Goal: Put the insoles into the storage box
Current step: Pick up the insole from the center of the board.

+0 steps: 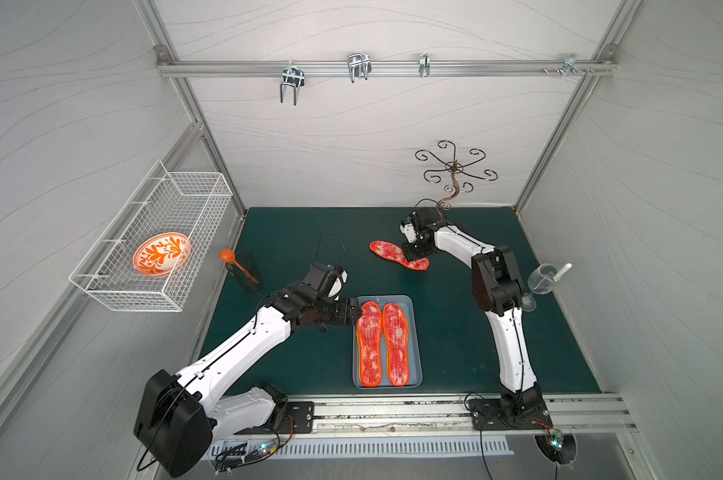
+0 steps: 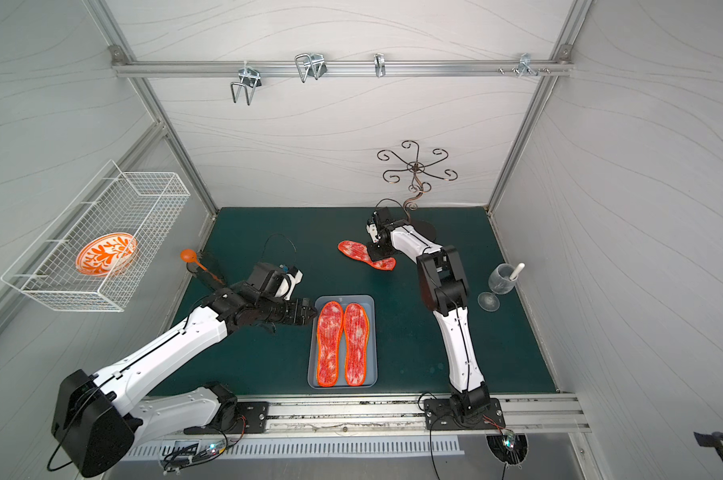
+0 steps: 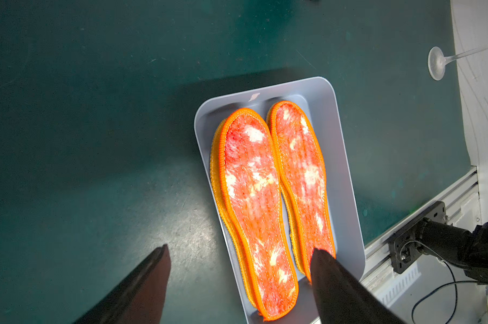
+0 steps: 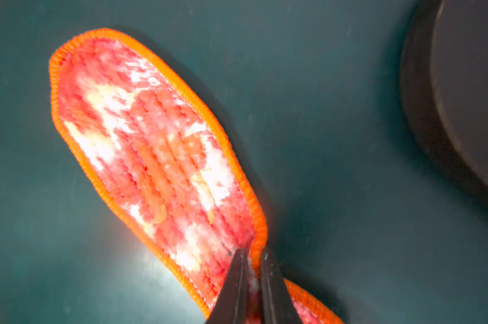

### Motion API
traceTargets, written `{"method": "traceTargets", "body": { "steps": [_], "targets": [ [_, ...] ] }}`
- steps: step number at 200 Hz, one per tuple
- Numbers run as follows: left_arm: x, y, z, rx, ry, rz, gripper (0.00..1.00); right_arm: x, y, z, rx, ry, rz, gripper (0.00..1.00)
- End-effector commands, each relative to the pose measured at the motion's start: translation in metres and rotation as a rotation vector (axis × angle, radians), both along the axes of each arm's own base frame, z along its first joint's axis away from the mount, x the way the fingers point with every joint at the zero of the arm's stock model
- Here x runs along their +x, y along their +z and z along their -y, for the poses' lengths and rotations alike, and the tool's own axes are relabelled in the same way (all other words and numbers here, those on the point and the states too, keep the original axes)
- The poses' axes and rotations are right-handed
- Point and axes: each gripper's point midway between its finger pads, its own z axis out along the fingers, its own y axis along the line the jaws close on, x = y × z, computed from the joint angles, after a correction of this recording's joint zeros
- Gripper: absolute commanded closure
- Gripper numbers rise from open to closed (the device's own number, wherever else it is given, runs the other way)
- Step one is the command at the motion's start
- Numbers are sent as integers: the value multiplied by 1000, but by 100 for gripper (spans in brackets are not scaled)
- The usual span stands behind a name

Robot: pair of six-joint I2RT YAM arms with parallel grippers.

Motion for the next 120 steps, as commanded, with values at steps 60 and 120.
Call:
{"method": "traceTargets", "body": {
  "steps": [60,120],
  "targets": [
    [46,39,38,-310,148,105,20,-39,108,-5,260,-112,95,100],
    [78,80,73,-540,213,180,24,-88,167,-12,461,-288,178,100]
  ]
}}
